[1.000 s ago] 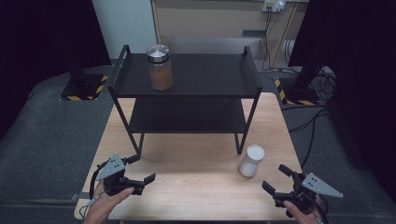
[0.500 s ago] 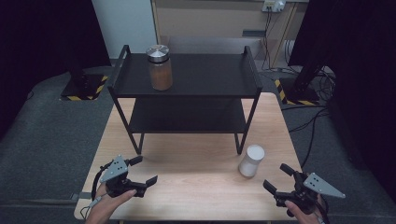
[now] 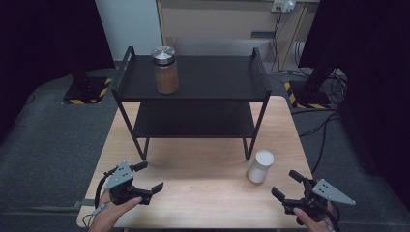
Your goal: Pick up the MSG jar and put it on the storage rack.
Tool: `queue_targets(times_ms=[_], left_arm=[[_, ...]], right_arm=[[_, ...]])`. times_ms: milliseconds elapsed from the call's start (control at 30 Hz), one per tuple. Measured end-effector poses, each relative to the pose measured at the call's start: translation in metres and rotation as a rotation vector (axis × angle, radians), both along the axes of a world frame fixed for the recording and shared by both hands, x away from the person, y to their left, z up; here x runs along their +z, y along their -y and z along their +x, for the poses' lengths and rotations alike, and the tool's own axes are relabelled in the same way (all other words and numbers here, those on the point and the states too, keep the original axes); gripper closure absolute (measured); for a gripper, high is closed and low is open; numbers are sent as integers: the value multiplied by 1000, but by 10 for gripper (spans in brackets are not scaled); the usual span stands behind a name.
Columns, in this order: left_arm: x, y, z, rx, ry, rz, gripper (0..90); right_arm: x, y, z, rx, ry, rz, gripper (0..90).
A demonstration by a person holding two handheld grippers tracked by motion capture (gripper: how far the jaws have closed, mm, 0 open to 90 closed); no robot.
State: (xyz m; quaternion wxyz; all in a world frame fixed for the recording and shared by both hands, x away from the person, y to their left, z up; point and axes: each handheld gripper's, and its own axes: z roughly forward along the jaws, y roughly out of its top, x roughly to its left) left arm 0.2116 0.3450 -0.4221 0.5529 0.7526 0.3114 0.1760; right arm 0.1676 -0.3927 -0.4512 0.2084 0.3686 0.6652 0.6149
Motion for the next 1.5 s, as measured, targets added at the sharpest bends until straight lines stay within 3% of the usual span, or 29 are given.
queue_targets(times_ms=[233,533,1067,1500], left_arm=[[2,-3,-1,7,3,-3,31],[2,-4,-1,8,1,9,30],[3,-7,-3,15,5,0,30],[3,-7,-3,12,1,-2,30]], right_arm=[[5,-5,7,10,-1,-43,17],[6,-6,19,3,4,-51,15],[9,-20,52,20,-3,-110,18],[-2,-31,77,42,-12,-116,145]])
